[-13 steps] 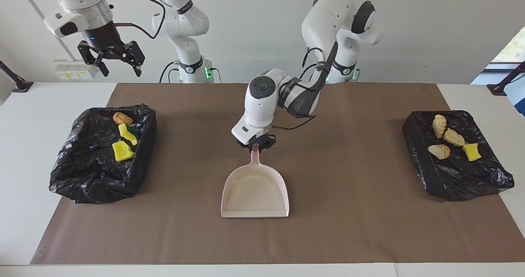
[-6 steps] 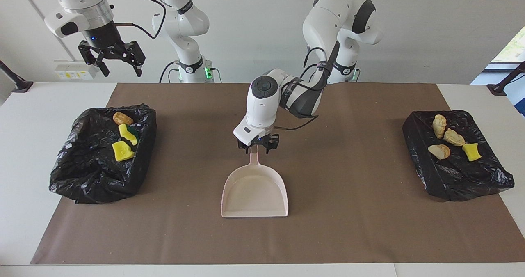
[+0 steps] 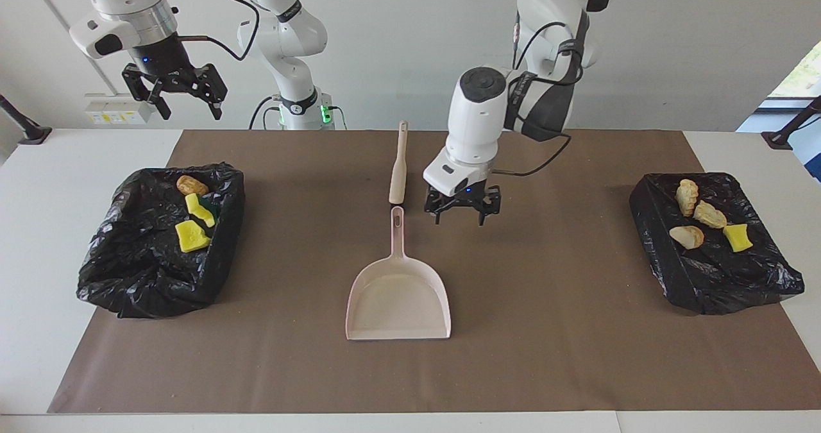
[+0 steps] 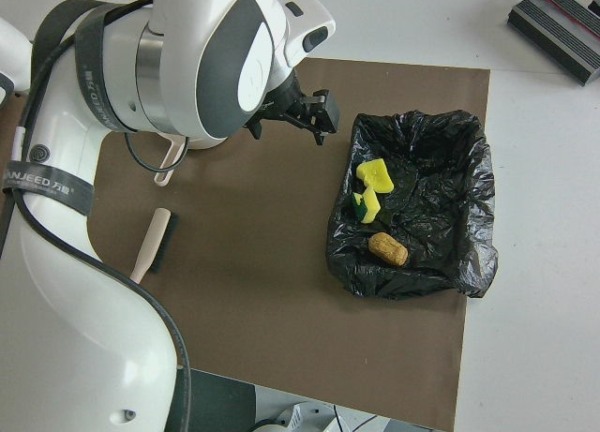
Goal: Sweep and dump trash in bin
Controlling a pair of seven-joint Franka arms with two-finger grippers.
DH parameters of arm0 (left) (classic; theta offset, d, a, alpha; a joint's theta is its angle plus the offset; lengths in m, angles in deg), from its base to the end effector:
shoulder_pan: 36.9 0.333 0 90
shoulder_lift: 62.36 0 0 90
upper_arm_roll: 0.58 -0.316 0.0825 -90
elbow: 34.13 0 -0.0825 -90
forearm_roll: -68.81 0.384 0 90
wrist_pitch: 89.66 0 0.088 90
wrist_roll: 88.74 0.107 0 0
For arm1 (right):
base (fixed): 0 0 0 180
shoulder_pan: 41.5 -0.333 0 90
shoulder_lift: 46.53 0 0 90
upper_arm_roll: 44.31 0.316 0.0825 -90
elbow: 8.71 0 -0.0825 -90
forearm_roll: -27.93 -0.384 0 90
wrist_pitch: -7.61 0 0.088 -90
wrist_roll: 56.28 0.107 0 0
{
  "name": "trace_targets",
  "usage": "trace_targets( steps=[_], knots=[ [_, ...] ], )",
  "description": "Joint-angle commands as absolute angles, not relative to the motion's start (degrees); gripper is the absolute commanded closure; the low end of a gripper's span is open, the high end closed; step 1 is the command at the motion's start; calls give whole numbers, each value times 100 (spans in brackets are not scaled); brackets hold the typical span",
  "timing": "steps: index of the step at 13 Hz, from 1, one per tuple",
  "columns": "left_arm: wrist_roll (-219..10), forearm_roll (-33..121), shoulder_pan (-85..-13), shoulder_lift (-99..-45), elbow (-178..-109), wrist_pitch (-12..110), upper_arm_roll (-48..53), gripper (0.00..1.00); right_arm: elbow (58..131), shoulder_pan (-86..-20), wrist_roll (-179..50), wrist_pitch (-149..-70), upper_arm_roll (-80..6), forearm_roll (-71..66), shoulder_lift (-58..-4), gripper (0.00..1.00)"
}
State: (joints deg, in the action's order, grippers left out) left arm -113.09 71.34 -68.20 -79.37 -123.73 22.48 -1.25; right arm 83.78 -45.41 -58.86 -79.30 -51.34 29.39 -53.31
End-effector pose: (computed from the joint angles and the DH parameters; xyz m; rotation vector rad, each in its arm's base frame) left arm 0.5697 -0.3349 0.4824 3.1265 -0.1956 0.1668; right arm 0.5107 -0.0350 0.6619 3.1294 -0.0162 0.0305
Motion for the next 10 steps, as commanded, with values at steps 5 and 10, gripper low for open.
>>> trace_targets(
  steps=[5,10],
  knots=[
    [-9211,7215,-5291,-6404,-13063,1635,-76,0,8383,-4528,-5839,-7958,-5116,2977,-5356,0],
    [-8157,7153,-4350,-6236,-12222,863,-111,0,8383,-4528,-5839,-7958,-5116,2969,-5356,0]
  ],
)
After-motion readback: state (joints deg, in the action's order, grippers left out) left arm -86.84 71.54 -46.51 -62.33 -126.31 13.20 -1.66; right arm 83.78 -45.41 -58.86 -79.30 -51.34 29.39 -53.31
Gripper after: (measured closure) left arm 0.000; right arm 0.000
